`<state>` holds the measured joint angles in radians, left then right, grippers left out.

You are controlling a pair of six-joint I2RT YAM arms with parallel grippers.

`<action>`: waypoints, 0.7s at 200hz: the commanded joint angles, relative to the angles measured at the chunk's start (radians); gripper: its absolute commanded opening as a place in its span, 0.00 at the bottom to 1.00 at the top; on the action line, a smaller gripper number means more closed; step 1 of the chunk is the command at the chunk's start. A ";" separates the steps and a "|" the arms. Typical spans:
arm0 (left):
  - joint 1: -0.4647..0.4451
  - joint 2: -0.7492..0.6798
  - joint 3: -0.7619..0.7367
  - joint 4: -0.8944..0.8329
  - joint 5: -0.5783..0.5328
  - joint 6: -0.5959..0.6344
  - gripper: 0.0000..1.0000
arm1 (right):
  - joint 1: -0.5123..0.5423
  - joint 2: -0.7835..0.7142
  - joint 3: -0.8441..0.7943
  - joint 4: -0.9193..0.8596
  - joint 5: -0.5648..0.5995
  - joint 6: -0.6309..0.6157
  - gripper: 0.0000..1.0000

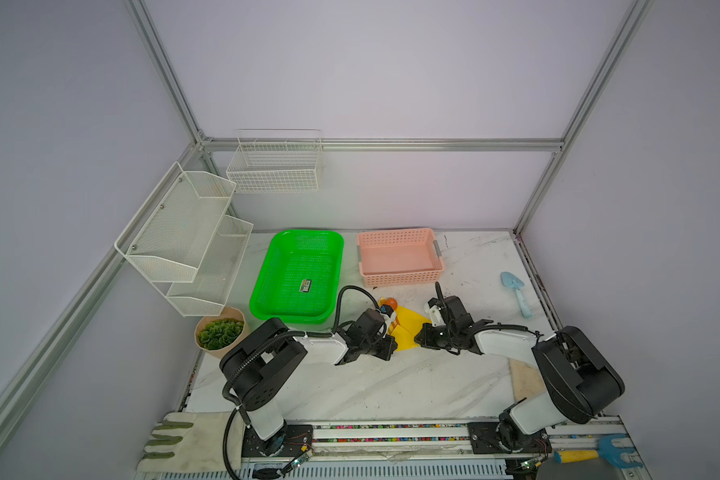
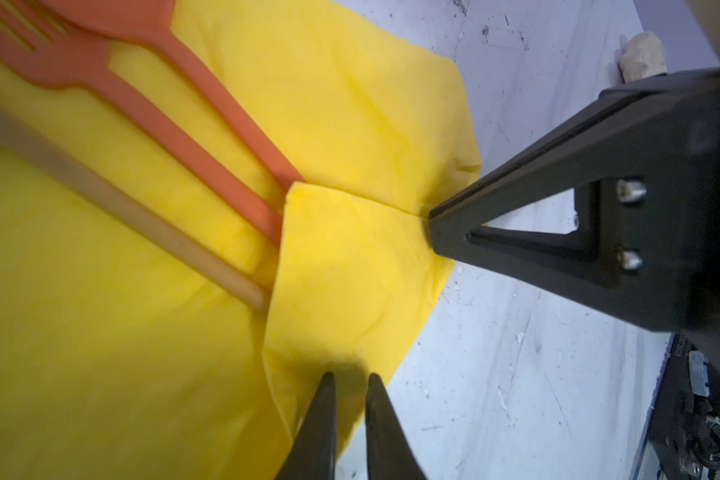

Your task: Place the utensils on the paper napkin and roll it up

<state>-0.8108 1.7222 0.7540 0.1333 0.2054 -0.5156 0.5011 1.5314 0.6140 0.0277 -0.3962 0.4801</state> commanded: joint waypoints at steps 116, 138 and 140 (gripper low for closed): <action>0.027 0.034 -0.104 -0.126 -0.049 -0.017 0.16 | -0.067 -0.041 -0.003 -0.101 0.094 -0.017 0.11; 0.028 0.028 -0.101 -0.133 -0.048 -0.015 0.16 | -0.066 -0.114 0.031 -0.162 0.129 -0.032 0.11; 0.028 0.028 -0.099 -0.134 -0.047 -0.014 0.16 | -0.066 -0.124 0.036 -0.167 0.131 -0.032 0.11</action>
<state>-0.8013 1.7199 0.7158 0.1917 0.2195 -0.5167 0.4385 1.4895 0.6136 -0.0303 -0.3210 0.4759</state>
